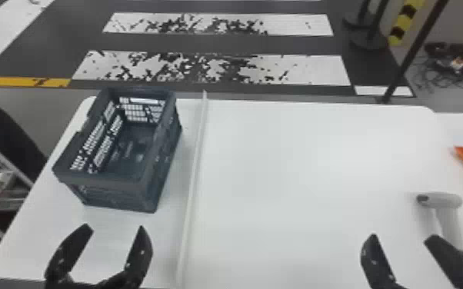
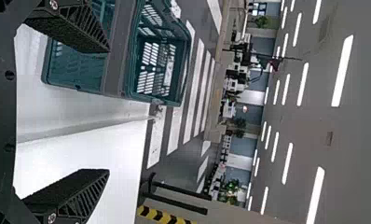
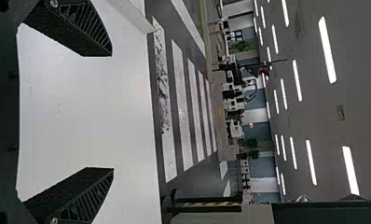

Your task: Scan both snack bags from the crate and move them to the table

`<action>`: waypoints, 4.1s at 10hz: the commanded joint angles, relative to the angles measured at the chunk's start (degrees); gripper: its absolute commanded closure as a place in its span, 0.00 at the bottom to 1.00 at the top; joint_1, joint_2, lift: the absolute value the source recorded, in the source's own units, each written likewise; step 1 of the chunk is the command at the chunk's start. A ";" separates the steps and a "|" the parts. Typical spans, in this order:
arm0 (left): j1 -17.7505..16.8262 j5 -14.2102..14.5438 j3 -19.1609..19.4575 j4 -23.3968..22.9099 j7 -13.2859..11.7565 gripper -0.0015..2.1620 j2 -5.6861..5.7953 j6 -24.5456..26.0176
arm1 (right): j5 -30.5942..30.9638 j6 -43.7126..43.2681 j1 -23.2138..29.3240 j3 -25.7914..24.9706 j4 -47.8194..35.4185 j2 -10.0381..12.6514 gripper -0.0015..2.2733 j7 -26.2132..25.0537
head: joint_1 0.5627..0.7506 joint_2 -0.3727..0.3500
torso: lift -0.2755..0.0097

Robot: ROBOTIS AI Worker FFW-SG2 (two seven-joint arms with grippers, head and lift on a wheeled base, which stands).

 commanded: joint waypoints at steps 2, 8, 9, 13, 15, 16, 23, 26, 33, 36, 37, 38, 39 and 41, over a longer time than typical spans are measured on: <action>0.28 -1.32 -0.33 -1.06 -0.02 0.04 -1.20 1.79 | -0.98 -0.01 0.26 -0.52 -0.01 -1.47 0.02 0.00 | 0.70 0.53 | 0.66; 0.63 -2.20 -0.86 -1.06 -0.11 0.04 -1.38 1.79 | -1.42 -0.01 0.96 -1.05 0.25 -2.44 0.02 0.00 | 0.70 0.48 | 0.66; 0.63 -2.20 -0.86 -1.06 -0.02 0.04 -1.38 1.79 | -1.42 -0.01 1.05 -1.31 0.25 -2.61 0.02 0.00 | 0.70 0.48 | 0.66; 0.63 -2.20 -0.86 -1.15 -0.02 0.04 -1.38 1.61 | -2.39 -0.53 1.14 -2.28 0.25 -2.79 0.03 0.00 | 0.70 0.45 | 0.66; 0.63 -2.20 -0.86 -1.15 -0.11 0.04 -1.38 1.44 | -2.48 -0.53 0.96 -2.37 0.69 -2.79 0.03 0.09 | 0.70 0.44 | 0.66; 0.54 -2.20 -0.86 -1.06 -0.11 0.04 -1.38 1.61 | -2.48 -0.53 0.79 -2.37 0.95 -2.79 0.03 0.09 | 0.70 0.44 | 0.66; 0.54 -2.38 -0.95 -0.97 -0.11 0.04 -1.55 1.44 | -2.48 -0.89 0.79 -2.37 1.39 -2.97 0.03 0.27 | 0.70 0.44 | 0.66; 0.54 -2.46 -1.03 -0.97 -0.11 0.04 -1.64 1.44 | -2.48 -1.24 0.79 -2.37 1.48 -3.14 0.03 0.35 | 0.70 0.44 | 0.66; 0.63 -3.17 -1.82 -0.97 -0.20 0.04 -1.82 1.44 | -3.01 -1.59 0.96 -2.63 1.92 -3.84 0.03 0.71 | 0.70 0.42 | 0.66; 0.89 -3.26 -1.82 -1.06 -0.20 0.04 -1.82 1.26 | -3.01 -2.12 0.96 -2.63 2.18 -4.11 0.03 0.97 | 0.70 0.41 | 0.66; 0.98 -3.26 -1.74 -1.06 -0.20 0.04 -1.82 1.08 | -3.09 -2.12 0.96 -2.63 2.18 -4.11 0.03 1.06 | 0.70 0.41 | 0.66; 0.98 -3.26 -1.82 -1.06 -0.20 0.04 -1.82 1.08 | -3.09 -2.12 0.96 -2.63 2.18 -4.11 0.03 1.06 | 0.70 0.41 | 0.66; 0.98 -3.26 -1.82 -1.06 -0.20 0.04 -1.82 1.08 | -3.45 -2.12 0.96 -2.72 2.27 -4.11 0.03 1.06 | 0.70 0.41 | 0.66; 0.98 -3.26 -1.82 -0.97 -0.20 0.04 -1.82 1.08 | -3.71 -2.47 0.70 -2.72 2.80 -4.28 0.03 1.06 | 0.70 0.40 | 0.66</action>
